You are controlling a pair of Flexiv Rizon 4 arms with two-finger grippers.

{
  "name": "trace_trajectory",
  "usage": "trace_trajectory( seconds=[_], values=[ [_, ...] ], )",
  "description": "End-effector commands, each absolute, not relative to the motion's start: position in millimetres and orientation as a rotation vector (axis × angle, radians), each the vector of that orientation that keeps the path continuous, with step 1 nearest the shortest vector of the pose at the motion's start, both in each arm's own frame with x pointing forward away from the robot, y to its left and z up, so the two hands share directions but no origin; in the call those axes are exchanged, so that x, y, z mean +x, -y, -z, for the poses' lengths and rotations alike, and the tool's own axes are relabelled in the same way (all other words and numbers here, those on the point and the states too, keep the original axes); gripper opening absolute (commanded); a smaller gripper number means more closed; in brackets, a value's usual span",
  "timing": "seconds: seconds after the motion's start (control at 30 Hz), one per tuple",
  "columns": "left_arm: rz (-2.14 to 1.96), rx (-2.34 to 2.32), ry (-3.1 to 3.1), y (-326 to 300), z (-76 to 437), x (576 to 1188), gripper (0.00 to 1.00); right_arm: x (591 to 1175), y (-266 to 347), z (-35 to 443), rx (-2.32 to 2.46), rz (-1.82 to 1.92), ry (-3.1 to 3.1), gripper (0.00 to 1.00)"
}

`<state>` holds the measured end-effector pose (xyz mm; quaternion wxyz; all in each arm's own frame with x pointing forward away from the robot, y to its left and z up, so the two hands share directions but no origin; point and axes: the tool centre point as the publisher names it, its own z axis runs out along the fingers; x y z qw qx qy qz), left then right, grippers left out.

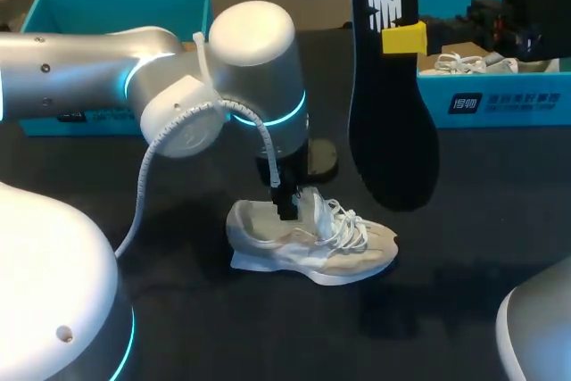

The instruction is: Take the shoe out of the shoebox, open the shoe tongue, remove and reinsert the insole, then place the shoe into the shoebox

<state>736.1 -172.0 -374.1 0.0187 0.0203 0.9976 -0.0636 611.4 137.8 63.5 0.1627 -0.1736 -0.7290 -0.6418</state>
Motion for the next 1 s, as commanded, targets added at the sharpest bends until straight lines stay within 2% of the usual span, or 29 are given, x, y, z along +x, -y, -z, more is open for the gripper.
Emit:
trace_trajectory(
  seconds=[0.03,0.17,0.2,0.57,1.0],
  values=[
    [0.199,0.060,-3.097,172.2,375.8,736.2,0.40,615.5,-141.6,-64.6,-0.493,1.822,2.082,0.00],
    [0.195,0.063,-3.098,172.9,377.3,735.2,0.12,615.5,-141.6,-64.6,-0.493,1.822,2.082,0.00],
    [0.193,0.064,-3.098,173.1,378.0,735.2,0.00,615.5,-141.6,-64.6,-0.493,1.822,2.082,0.00],
    [0.219,0.133,-3.073,170.1,367.5,729.9,0.00,615.5,-141.6,-64.6,-0.493,1.822,2.082,0.00],
    [0.305,0.370,-3.031,168.1,322.2,727.5,0.00,615.5,-141.6,-64.6,-0.493,1.822,2.082,0.00]
  ],
)
